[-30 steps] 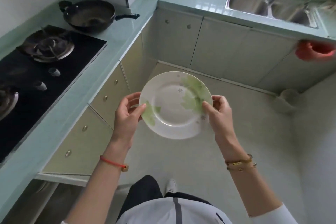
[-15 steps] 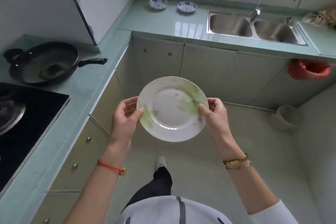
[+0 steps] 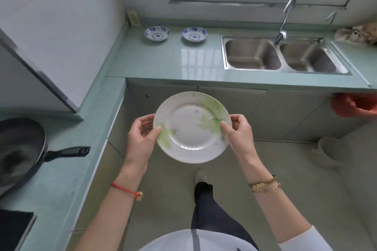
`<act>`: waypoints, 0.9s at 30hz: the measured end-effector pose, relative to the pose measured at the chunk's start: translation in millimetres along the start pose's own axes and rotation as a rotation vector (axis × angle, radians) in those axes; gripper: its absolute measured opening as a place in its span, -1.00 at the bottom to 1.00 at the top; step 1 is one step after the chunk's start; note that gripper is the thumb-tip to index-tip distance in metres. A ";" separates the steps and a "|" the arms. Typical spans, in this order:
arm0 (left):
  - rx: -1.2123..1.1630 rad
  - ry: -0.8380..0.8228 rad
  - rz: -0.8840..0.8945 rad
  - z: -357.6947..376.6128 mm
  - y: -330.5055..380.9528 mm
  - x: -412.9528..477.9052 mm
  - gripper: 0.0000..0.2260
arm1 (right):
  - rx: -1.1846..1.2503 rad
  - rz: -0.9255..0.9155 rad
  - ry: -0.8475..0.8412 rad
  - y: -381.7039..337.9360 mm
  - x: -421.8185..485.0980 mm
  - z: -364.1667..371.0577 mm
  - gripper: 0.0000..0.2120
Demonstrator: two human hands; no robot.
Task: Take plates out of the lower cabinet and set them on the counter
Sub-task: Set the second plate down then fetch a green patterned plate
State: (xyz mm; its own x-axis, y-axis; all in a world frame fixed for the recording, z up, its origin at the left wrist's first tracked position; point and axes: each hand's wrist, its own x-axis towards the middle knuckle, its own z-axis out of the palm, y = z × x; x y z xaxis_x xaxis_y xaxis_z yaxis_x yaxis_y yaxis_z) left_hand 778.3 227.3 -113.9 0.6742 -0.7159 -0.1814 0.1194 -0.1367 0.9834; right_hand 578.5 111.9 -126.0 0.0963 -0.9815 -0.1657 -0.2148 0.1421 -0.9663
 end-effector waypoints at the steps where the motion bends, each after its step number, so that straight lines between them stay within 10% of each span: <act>1: 0.000 0.006 -0.002 6.0 0.5 19.7 -0.74 | -0.010 0.001 -0.007 -1.8 20.2 6.8 -0.85; 27: 0.210 0.203 -0.133 40.6 8.6 526.6 -0.53 | -0.562 -0.105 -0.305 -72.9 482.3 293.1 -0.84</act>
State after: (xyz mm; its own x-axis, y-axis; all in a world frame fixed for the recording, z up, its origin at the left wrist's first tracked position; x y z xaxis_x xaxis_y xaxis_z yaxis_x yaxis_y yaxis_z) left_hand 1104.7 -178.7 -201.2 0.7966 -0.5342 -0.2828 0.0778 -0.3734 0.9244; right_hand 925.5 -334.1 -193.3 0.3988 -0.8940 -0.2043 -0.6570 -0.1232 -0.7437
